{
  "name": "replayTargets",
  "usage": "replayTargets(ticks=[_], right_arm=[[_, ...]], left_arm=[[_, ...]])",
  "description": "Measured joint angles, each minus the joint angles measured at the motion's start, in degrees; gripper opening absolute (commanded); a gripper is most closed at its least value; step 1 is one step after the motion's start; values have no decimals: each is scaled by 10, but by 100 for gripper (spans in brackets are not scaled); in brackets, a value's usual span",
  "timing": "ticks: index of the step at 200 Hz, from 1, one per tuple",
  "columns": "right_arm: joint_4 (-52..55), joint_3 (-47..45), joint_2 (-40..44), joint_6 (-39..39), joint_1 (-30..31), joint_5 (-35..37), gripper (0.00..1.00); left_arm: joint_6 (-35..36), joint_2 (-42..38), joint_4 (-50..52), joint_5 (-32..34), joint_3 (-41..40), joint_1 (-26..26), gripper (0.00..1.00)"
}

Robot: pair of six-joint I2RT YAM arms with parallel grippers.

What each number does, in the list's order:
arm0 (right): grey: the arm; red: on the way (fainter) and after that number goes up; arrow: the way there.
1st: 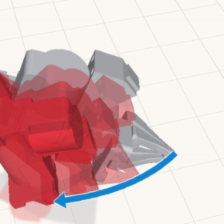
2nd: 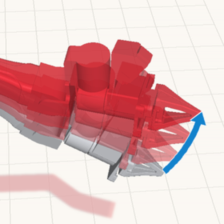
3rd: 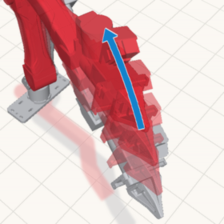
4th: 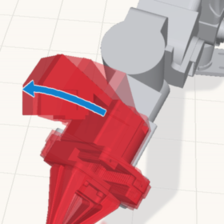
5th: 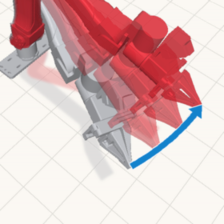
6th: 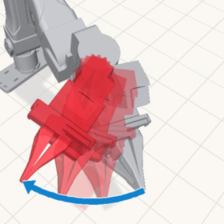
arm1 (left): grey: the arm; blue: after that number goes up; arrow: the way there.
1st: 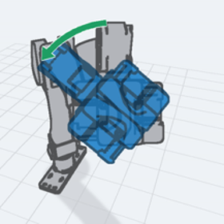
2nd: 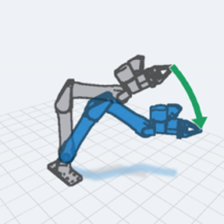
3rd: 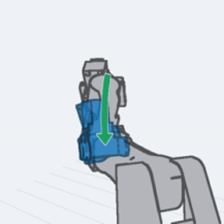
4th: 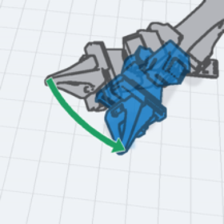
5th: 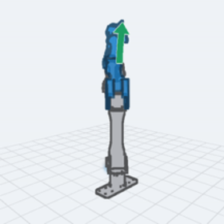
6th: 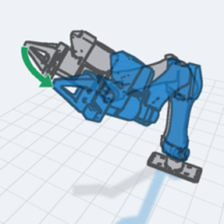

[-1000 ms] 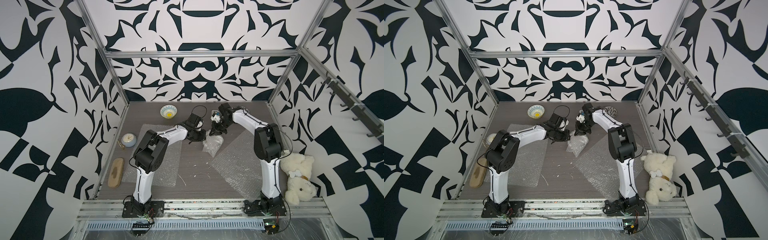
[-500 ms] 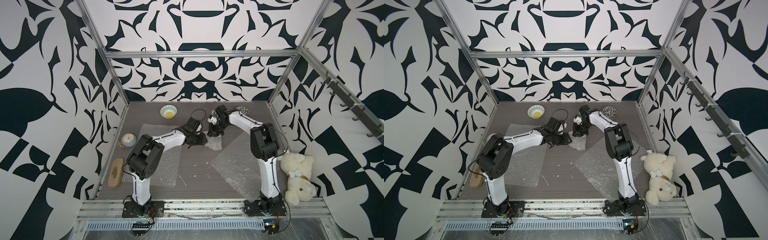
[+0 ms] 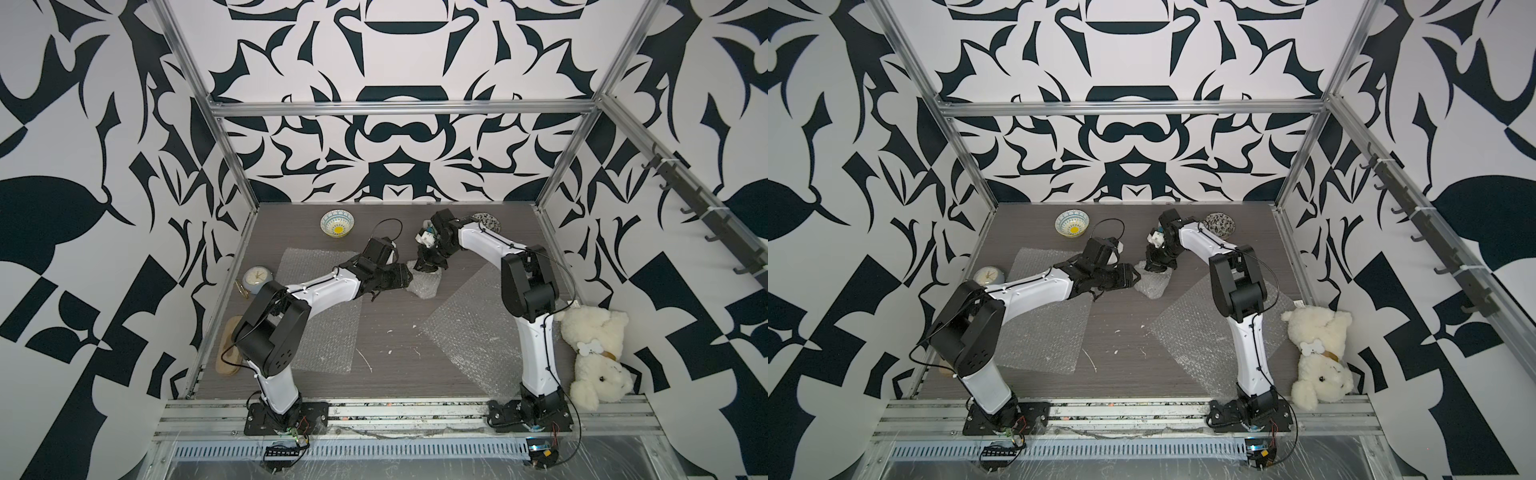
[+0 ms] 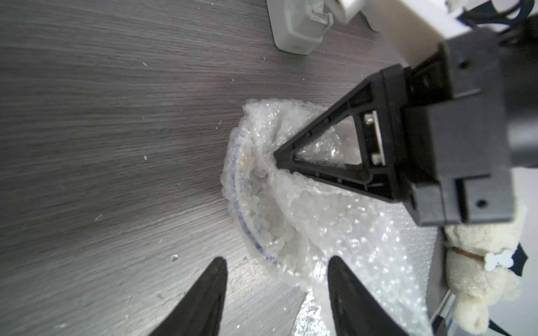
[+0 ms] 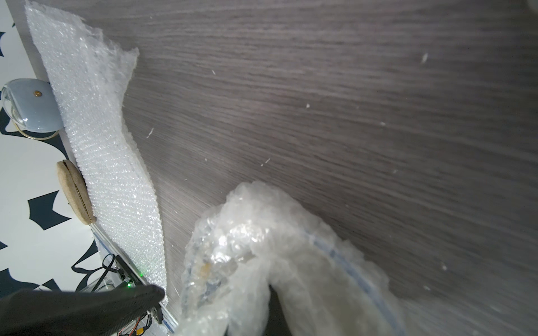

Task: Wrap bowls in bubble wrap
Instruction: Wrap the bowl in bubble wrap.

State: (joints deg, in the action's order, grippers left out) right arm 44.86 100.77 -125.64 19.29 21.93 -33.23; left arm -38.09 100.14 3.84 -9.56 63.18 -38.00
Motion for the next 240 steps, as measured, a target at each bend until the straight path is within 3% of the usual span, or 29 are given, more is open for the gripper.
replayTargets(ticks=[33,150,175,194,240], right_arm=[[12,0,29,0,0,7,2],[17,0,52,2,0,9,3],[17,0,52,2,1,9,3],[17,0,52,2,1,9,5],[17,5,52,3,4,9,15]], left_arm=[[-2,0,-2,-5,0,0,70],[-11,36,-14,-36,17,0,73],[-20,64,-13,-28,31,8,68],[-32,83,-15,-30,32,21,57],[-39,93,-31,-33,32,38,53]])
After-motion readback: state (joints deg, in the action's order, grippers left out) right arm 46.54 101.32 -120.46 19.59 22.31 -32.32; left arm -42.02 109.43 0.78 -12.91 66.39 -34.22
